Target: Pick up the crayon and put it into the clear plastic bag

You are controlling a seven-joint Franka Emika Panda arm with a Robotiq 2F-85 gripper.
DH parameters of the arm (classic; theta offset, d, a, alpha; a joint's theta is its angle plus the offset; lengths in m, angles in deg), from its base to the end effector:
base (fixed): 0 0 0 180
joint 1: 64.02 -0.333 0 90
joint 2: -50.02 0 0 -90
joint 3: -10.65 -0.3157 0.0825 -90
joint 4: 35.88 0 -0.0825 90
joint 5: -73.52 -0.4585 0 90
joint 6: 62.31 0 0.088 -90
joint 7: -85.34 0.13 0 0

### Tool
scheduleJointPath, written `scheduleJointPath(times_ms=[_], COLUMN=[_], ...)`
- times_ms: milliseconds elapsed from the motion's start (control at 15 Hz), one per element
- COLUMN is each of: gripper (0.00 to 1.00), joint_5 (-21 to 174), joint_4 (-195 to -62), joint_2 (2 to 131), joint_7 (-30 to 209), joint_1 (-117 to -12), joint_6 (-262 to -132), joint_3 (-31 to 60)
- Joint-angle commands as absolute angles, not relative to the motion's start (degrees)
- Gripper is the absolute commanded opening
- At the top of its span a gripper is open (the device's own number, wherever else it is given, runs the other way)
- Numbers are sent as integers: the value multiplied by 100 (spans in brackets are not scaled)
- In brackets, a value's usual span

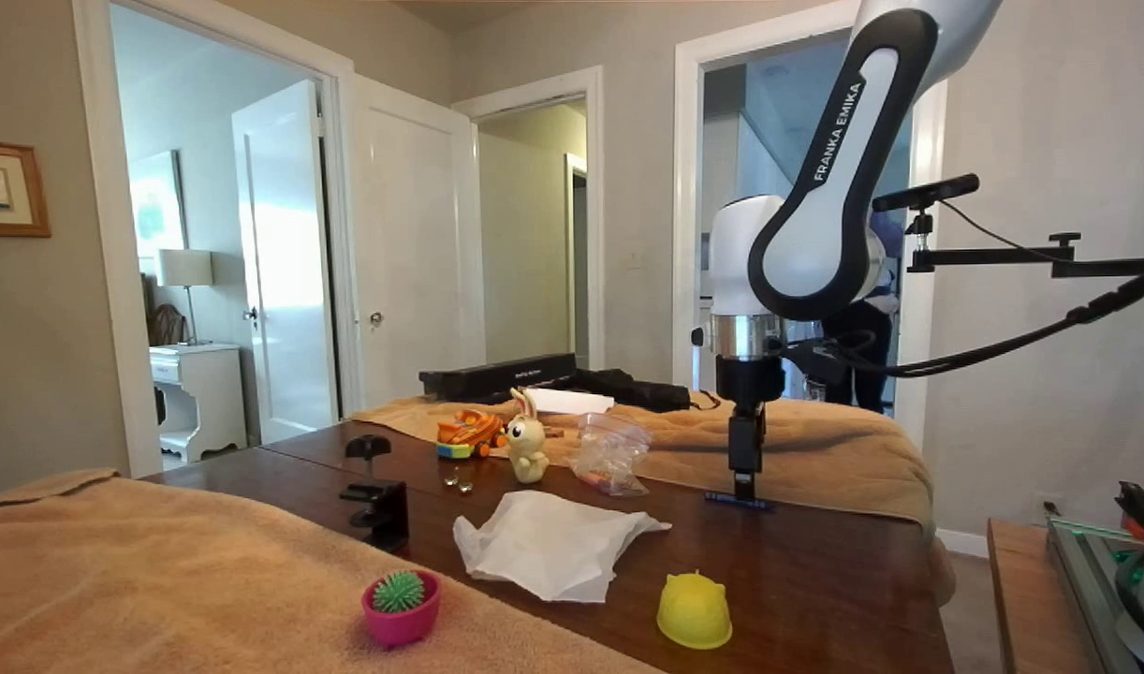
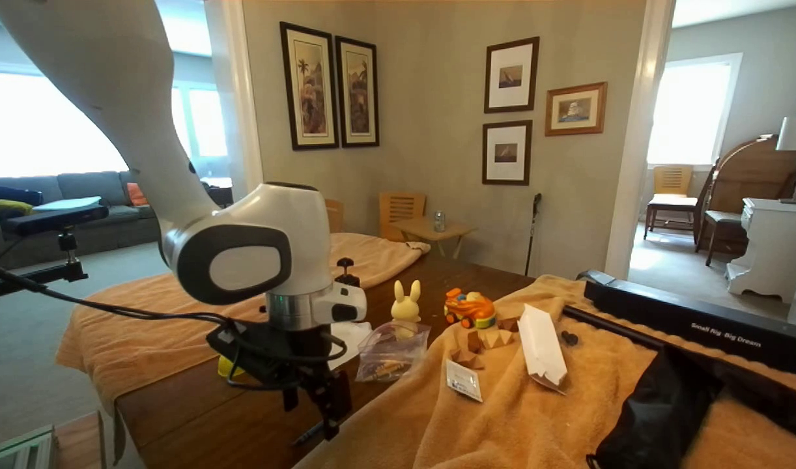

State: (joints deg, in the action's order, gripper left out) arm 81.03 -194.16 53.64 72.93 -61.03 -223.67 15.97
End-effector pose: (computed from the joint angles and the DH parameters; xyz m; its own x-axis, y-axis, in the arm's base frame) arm 0.4059 -0.0551 0.1018 0.9807 0.1944 -0.0221 0.1952 -0.9798 0.0427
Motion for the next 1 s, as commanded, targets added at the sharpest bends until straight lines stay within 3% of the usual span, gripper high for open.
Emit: scheduleJointPath(times_ms=[0,667,733,933], gripper=[100,98,86,61], joint_5=[8377,7961,7953,7937], joint_4=[-19410,-19373,-19367,-19355], joint_2=[5600,5837,5839,5838], joint_7=[7531,7543,7554,7566], joint_1=[-6068,-6004,-5999,-5983], joint_6=[-22799,-23074,-23066,-23052], joint_3=[1616,1517,1515,1512])
